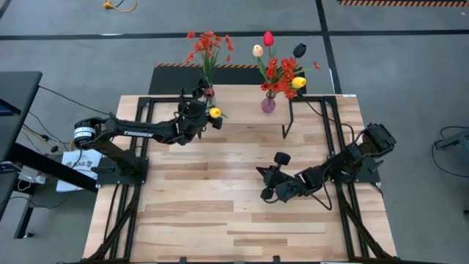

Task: Pick and place flowers into a vace then onto a shelf
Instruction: Put the transparent vase with the flowers on the shelf, then return to Home Position

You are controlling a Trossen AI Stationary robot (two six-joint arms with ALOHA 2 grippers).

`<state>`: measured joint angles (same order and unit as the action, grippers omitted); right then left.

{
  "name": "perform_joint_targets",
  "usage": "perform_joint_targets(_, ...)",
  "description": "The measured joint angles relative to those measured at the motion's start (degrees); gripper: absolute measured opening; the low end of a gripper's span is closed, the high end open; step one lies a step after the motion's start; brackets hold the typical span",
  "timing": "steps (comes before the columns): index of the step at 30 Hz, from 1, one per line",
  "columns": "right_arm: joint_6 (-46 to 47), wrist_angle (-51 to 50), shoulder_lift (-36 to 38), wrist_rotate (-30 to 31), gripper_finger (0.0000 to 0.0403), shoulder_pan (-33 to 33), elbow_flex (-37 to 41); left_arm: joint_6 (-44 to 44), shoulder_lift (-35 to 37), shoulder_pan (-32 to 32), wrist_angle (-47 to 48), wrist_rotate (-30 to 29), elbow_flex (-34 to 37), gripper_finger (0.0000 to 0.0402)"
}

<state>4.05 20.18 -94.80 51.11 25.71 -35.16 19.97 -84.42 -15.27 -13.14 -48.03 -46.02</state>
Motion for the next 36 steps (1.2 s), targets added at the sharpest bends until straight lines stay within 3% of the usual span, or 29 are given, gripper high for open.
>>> perform_joint_targets(11, 0.00, 0.00, 0.00, -0.02, 0.0000, 0.00, 0.00, -3.59, 0.00, 1.70, -0.45, 0.13, 0.00, 0.0212)
perform_joint_targets(24, 0.00, 0.01, 0.00, -0.04, 0.0000, 0.00, 0.00, -4.49, 0.00, 1.77, 0.38, 0.79, 0.02, 0.0269)
perform_joint_targets(36, 0.02, 0.02, -0.02, -0.04, 0.0000, 0.00, 0.00, -7.17, 0.00, 4.09, 0.65, 0.43, 0.02, 0.0275)
